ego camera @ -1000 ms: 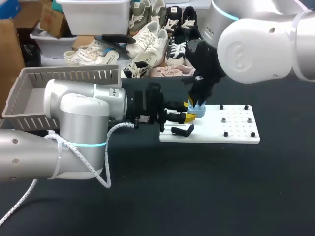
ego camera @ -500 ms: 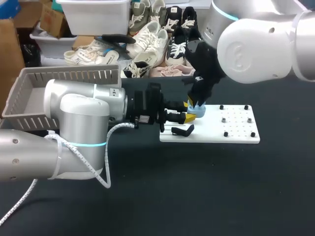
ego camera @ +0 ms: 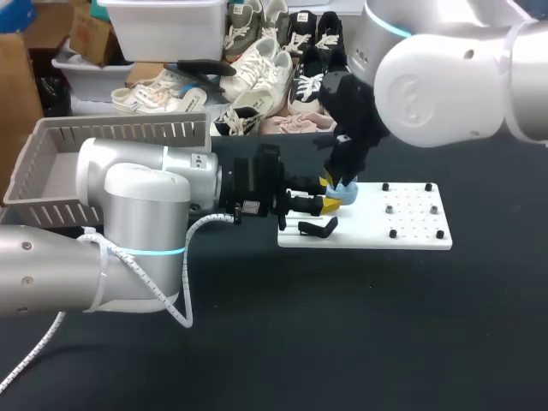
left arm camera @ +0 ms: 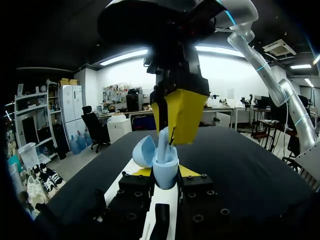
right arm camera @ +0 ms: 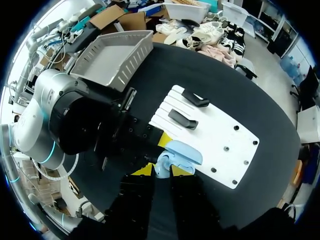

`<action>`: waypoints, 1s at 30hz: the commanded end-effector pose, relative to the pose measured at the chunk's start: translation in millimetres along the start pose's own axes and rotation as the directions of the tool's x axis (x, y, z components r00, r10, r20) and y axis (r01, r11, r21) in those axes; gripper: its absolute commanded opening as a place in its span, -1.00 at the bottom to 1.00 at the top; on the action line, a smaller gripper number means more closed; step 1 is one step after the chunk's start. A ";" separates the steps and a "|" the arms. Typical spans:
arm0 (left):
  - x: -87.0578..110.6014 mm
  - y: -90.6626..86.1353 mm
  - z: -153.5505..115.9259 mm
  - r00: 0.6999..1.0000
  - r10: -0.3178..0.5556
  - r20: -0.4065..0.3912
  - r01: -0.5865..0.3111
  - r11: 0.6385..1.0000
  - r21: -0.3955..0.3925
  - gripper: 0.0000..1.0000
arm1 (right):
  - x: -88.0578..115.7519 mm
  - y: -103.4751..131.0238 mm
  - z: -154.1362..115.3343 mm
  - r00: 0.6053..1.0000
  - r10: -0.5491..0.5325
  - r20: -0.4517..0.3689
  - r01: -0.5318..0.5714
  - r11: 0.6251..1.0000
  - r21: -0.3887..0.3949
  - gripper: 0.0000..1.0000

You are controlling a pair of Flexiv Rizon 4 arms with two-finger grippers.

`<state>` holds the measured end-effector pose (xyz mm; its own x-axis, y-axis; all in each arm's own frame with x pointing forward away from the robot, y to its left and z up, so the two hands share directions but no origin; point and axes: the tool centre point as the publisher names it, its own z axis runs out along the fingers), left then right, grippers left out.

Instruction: Pick up each earbud case from the left stands, insert the matching earbuds, close the lid, and place the case in the box.

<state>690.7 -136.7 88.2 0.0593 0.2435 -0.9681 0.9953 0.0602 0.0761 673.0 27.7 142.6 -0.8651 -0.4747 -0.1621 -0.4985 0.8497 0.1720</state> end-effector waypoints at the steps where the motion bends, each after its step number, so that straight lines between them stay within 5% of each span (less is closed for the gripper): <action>1: 0.2 -1.4 0.5 1.000 0.001 0.001 -0.001 1.000 -0.007 -1.00 | -3.1 1.0 1.7 1.000 0.000 -0.007 0.000 1.000 0.000 -1.00; 30: 0.2 -1.4 0.5 1.000 0.001 0.001 -0.001 1.000 -0.007 -1.00 | -3.9 -2.7 9.4 1.000 0.007 -0.023 -0.006 1.000 0.017 -1.00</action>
<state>690.9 -136.7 87.9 0.0590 0.2437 -0.9681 0.9953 0.0606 0.0759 676.6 28.1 134.1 -0.8680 -0.4757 -0.1423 -0.4944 0.8542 0.1607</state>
